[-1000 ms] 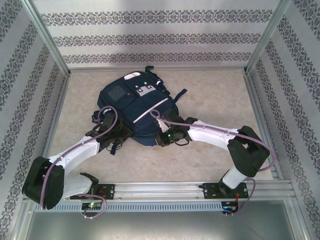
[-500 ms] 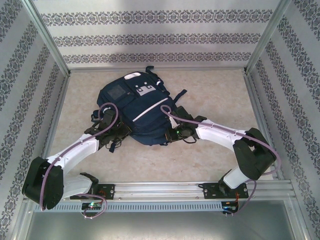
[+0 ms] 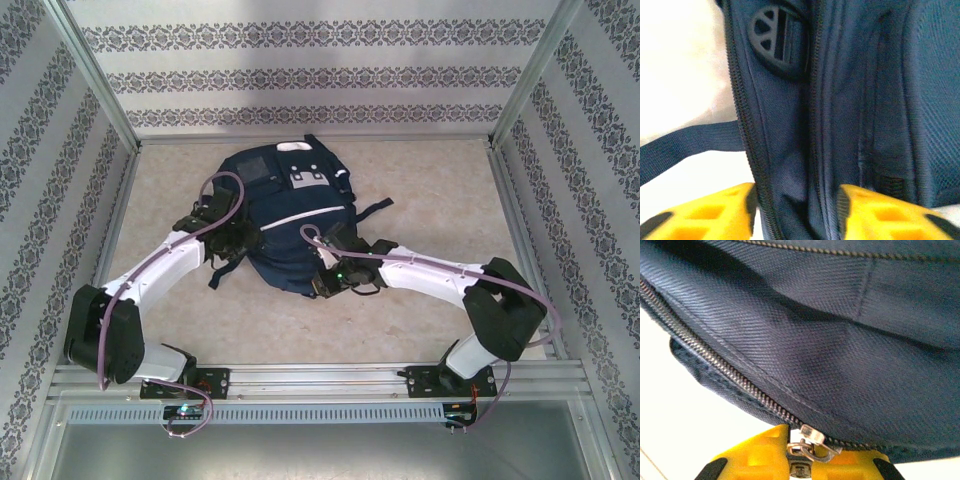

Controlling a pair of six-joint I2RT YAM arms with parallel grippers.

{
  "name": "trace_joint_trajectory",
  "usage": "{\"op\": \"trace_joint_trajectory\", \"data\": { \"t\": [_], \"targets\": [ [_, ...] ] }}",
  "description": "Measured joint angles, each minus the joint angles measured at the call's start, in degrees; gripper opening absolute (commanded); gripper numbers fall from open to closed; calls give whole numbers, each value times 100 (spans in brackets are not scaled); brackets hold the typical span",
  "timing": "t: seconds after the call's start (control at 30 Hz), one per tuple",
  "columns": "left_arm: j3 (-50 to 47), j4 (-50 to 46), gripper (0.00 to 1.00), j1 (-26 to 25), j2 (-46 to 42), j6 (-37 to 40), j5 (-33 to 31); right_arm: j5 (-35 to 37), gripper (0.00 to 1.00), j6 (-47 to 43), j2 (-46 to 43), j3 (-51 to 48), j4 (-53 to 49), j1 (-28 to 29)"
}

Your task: Pack books, pencil case, and school supplies into a backpack

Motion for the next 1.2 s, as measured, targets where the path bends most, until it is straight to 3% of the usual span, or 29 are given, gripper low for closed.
{"op": "trace_joint_trajectory", "data": {
  "t": [0.17, 0.43, 0.8, 0.93, 1.2],
  "targets": [
    [-197, 11, 62, 195, -487, -199, 170, -323, 0, 527, 413, 437, 107, 162],
    [-1314, 162, 64, 190, -1917, -1316, 1001, -592, 0, 1292, 925, 673, 632, 466],
    [-1674, 697, 62, 37, -1335, -1928, 1257, -566, 0, 1491, 1067, 896, 804, 765],
    [-1679, 885, 55, -55, -1097, -1989, 1250, -520, 0, 1491, 1069, 896, 800, 789],
    [-1816, 1115, 23, -127, -975, -2011, 1154, -369, 0, 1390, 1069, 953, 656, 791]
  ]
}}
